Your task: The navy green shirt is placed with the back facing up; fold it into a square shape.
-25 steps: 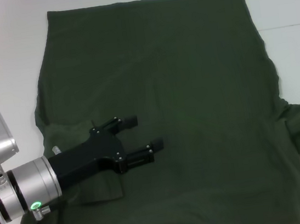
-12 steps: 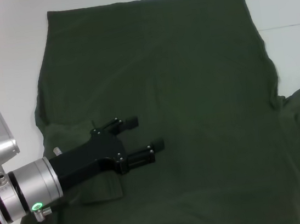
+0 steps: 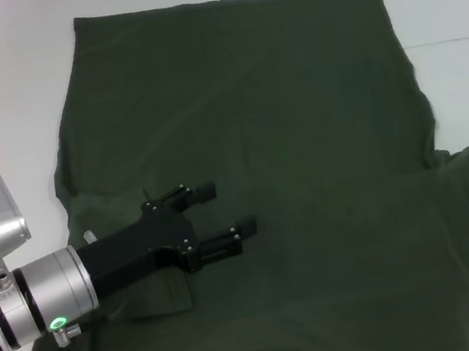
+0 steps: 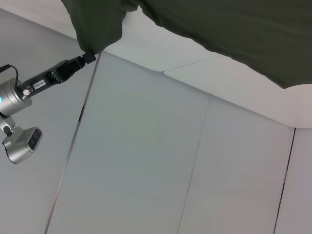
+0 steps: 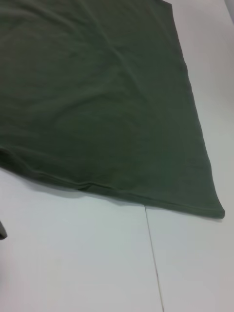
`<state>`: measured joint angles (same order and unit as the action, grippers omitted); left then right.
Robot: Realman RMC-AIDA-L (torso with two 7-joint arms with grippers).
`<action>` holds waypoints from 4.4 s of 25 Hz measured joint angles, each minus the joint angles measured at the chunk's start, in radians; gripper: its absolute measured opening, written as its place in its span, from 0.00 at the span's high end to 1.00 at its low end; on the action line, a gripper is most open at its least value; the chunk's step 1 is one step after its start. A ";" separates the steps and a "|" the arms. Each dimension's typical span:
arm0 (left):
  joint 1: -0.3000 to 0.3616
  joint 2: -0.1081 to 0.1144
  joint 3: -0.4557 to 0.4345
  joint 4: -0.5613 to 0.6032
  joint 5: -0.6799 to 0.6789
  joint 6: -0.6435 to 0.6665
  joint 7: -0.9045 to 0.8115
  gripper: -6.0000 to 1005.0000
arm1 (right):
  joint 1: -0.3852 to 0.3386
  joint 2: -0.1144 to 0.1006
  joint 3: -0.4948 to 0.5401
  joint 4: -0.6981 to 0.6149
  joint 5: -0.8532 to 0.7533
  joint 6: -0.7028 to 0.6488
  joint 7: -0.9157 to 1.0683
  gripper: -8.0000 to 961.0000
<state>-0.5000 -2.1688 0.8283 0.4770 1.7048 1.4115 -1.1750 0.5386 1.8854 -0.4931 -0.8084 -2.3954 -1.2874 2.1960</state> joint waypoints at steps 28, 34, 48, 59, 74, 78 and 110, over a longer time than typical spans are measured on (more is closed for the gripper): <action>-0.003 0.001 0.000 0.000 -0.007 -0.004 -0.009 0.10 | 0.144 0.008 -0.021 -0.077 0.004 -0.299 0.140 0.91; -0.003 0.001 -0.001 -0.001 -0.008 -0.005 -0.010 0.10 | 0.169 0.021 -0.065 -0.074 0.000 -0.290 0.163 0.90; -0.002 0.003 -0.007 -0.002 -0.010 -0.006 -0.010 0.10 | 0.261 0.095 -0.202 0.021 0.006 -0.230 0.161 0.90; 0.003 0.003 -0.011 -0.001 -0.010 -0.006 -0.004 0.10 | 0.209 0.065 -0.208 0.010 0.002 -0.226 0.224 0.40; -0.008 0.000 -0.004 -0.002 -0.010 -0.001 -0.004 0.10 | 0.037 0.005 -0.155 0.004 -0.010 -0.233 0.277 0.24; -0.008 0.000 -0.003 -0.003 -0.010 -0.001 -0.003 0.10 | 0.039 0.003 -0.158 0.003 -0.063 -0.234 0.294 0.24; 0.000 0.000 -0.009 -0.014 -0.010 -0.006 0.000 0.10 | 0.110 0.051 -0.226 0.053 -0.245 -0.139 0.349 0.24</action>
<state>-0.4998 -2.1690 0.8190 0.4632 1.6951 1.4057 -1.1749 0.6489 1.9360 -0.7194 -0.7551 -2.6401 -1.4267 2.5448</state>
